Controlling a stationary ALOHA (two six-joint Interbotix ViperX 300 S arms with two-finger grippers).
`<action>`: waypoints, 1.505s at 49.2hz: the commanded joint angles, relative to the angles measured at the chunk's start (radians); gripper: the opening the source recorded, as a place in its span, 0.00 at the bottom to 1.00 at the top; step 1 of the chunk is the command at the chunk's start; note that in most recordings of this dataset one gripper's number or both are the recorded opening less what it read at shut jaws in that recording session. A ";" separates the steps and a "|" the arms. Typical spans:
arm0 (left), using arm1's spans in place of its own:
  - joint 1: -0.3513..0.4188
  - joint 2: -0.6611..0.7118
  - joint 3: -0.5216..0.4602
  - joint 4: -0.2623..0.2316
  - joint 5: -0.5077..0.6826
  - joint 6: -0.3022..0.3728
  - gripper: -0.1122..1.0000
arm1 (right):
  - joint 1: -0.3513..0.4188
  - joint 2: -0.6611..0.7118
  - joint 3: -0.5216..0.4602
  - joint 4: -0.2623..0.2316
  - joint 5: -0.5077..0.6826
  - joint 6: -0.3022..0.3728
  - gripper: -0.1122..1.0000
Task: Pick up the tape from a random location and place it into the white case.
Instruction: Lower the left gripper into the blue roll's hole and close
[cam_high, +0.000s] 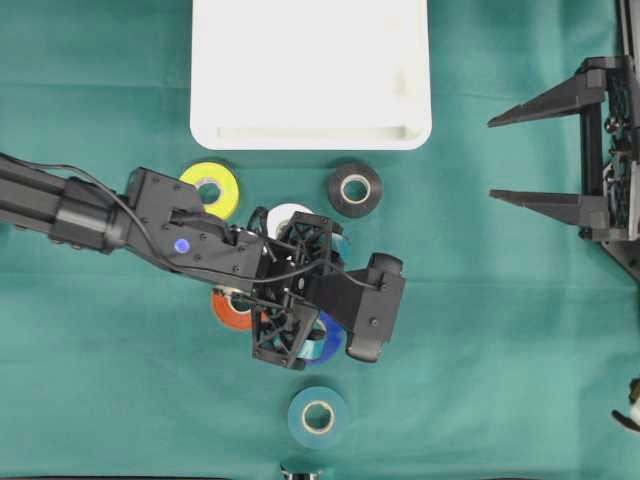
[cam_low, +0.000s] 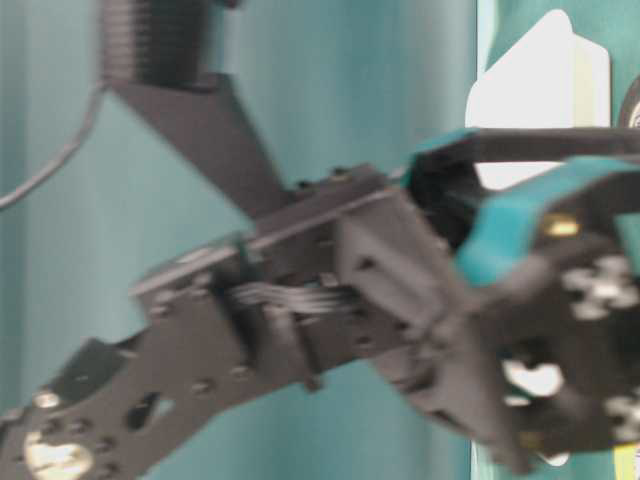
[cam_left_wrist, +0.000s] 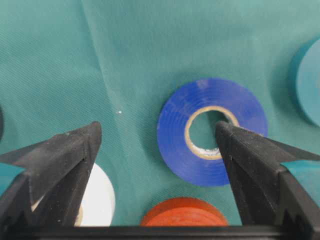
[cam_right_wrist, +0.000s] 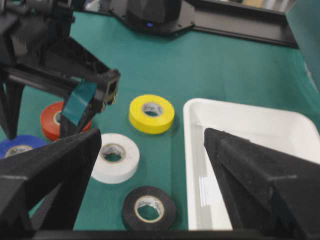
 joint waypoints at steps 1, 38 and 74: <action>-0.003 -0.003 -0.005 0.003 -0.023 0.002 0.98 | 0.003 0.009 -0.023 -0.002 -0.003 0.000 0.93; -0.006 0.083 0.017 0.003 -0.089 0.002 0.98 | 0.003 0.020 -0.020 -0.002 0.005 -0.002 0.93; -0.009 0.083 0.012 0.003 -0.072 -0.002 0.35 | 0.003 0.020 -0.021 -0.002 0.009 0.000 0.93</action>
